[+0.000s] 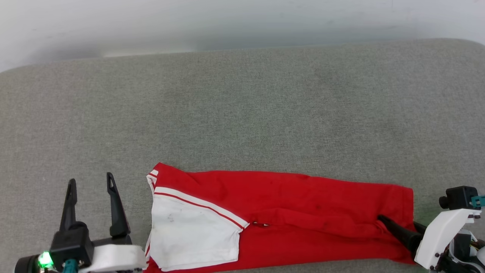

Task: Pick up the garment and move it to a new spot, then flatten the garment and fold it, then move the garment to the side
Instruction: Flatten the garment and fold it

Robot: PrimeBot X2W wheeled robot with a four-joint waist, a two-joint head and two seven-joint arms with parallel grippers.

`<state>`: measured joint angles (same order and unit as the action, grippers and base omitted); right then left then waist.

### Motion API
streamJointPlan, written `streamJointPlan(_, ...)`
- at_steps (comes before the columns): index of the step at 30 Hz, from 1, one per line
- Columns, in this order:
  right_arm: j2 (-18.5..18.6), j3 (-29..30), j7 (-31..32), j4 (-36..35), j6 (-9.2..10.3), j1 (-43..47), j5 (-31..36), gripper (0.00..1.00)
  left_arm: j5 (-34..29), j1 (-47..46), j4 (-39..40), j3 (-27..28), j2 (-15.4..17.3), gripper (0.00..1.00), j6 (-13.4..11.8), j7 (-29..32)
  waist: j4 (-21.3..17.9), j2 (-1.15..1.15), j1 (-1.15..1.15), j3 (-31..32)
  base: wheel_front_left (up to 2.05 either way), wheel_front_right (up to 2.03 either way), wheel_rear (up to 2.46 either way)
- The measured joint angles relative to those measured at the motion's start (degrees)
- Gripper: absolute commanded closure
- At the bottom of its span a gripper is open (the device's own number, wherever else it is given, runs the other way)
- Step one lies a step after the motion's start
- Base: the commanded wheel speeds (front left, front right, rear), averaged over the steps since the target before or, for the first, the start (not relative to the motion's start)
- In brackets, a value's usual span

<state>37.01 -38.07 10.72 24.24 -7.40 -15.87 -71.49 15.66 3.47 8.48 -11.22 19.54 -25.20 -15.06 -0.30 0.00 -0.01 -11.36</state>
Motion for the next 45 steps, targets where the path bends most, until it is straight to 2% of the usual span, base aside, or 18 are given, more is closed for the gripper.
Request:
streamJointPlan(2,-0.5,-0.1,-0.1,0.9,-0.01,-0.1,0.3,0.00,-2.1,1.2,0.3,1.4,-2.1,0.00,1.4,0.0,0.1,0.00,0.00,0.2,0.00,0.00,0.00)
streamJointPlan(3,-0.7,-0.2,-0.1,1.3,-0.01,-0.2,0.5,0.07,-3.3,1.7,0.3,2.2,-3.1,0.00,2.0,0.0,0.2,0.00,0.00,0.4,0.00,0.00,0.00)
streamJointPlan(4,-0.8,-0.4,-0.2,1.7,0.00,-0.4,0.9,0.79,-4.1,2.1,0.3,2.7,-4.0,0.00,2.6,0.0,0.3,0.00,0.00,0.6,0.00,0.00,0.00)
streamJointPlan(5,-1.0,-0.4,-0.5,2.1,-0.01,-0.4,1.2,1.00,-5.1,2.5,0.1,3.2,-4.8,0.00,3.0,0.0,0.4,0.00,0.00,0.8,0.00,0.00,0.00)
streamJointPlan(13,0.3,-0.2,-0.2,2.8,-0.14,-0.6,1.5,1.00,-10.4,5.5,-0.4,6.2,-9.4,0.00,5.9,0.0,0.7,0.00,0.00,3.0,0.00,0.00,0.00)
streamJointPlan(20,7.5,1.8,1.8,2.3,-0.13,-1.5,2.3,1.00,-12.5,7.1,-0.9,7.3,-10.8,0.00,8.3,0.0,0.6,0.00,0.01,5.2,0.00,0.00,0.00)
streamJointPlan(24,11.6,3.3,3.6,4.3,-0.13,-1.8,3.4,1.00,-13.4,7.9,-1.1,7.4,-11.2,0.00,9.3,0.0,0.5,0.00,0.01,5.8,0.00,0.00,0.00)
streamJointPlan(27,13.2,3.7,6.2,5.2,-0.11,-2.0,4.0,1.00,-13.7,8.0,-1.2,7.3,-11.5,0.00,9.9,0.0,0.3,0.00,0.00,6.0,0.00,0.00,0.00)
streamJointPlan(30,13.3,3.1,9.1,2.2,-0.10,-2.0,4.4,1.00,-14.0,8.0,-1.3,7.5,-11.7,0.00,10.1,0.0,0.2,0.00,0.00,6.2,0.00,0.00,0.00)
streamJointPlan(38,11.2,3.1,12.7,-13.5,-0.10,-3.1,4.1,1.00,-14.0,8.2,-1.3,8.0,-12.4,0.00,11.0,0.0,0.2,0.00,0.00,6.3,0.00,0.00,0.00)
streamJointPlan(41,9.5,2.1,14.5,-18.3,-0.10,-4.9,6.4,1.00,-14.0,8.2,-1.3,8.3,-12.5,0.00,11.3,0.0,0.4,0.00,0.00,6.0,0.00,0.00,0.00)
streamJointPlan(45,4.8,-1.2,17.3,-21.8,-0.10,-9.6,10.9,1.00,-14.2,7.9,-1.1,8.5,-12.8,0.00,11.6,0.0,0.6,0.00,0.01,5.0,0.00,0.00,0.00)
